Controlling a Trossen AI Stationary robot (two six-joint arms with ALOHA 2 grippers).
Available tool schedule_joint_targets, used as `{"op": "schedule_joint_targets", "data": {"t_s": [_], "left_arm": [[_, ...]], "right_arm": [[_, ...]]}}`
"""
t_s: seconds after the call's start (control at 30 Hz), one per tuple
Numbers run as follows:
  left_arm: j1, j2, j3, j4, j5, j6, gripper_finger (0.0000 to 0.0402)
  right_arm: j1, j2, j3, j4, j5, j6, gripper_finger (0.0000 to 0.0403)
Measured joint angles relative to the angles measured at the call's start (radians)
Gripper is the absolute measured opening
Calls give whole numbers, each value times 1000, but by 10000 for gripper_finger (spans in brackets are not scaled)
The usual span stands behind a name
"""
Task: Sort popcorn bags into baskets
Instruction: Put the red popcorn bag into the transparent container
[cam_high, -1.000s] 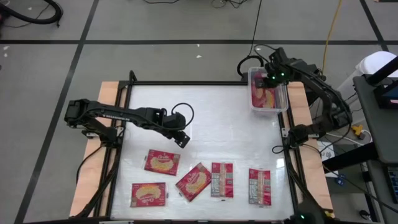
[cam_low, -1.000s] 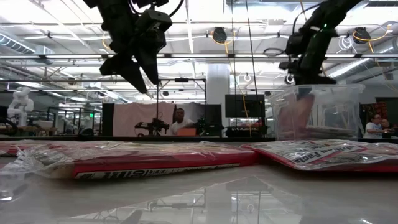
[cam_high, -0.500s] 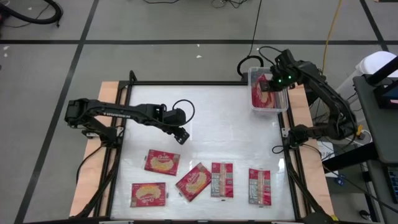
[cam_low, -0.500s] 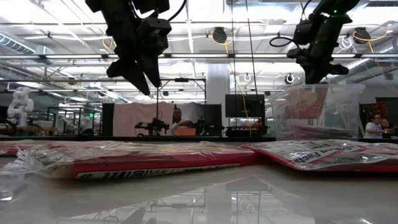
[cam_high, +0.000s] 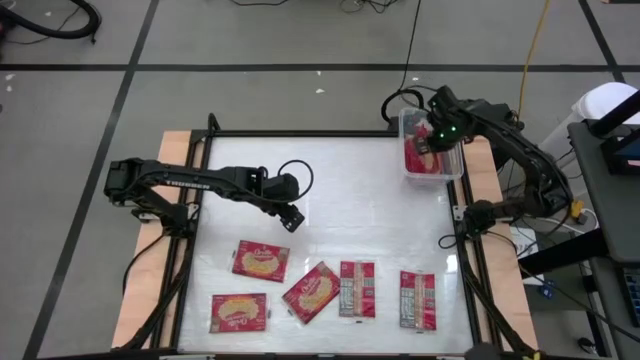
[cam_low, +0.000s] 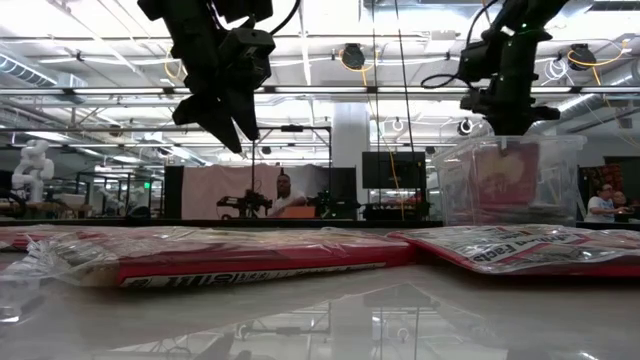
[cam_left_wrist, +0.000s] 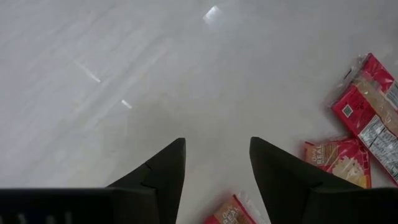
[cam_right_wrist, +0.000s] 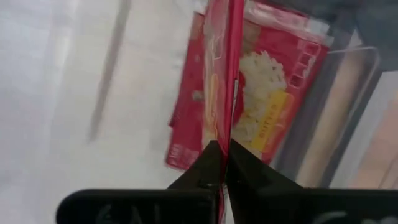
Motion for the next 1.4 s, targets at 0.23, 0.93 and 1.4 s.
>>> {"op": "schedule_joint_targets", "data": {"t_s": [0.23,0.93,1.4], "left_arm": [[0,0,0,0,38,28,182],[11,0,0,-24,55,93,182],[94,0,0,-33,53,146,182]], "right_arm": [[55,41,0,-32,138,22,70],[133,-3,0,-58,328,85,106],[159,-213,50,-3,200,183,105]]}}
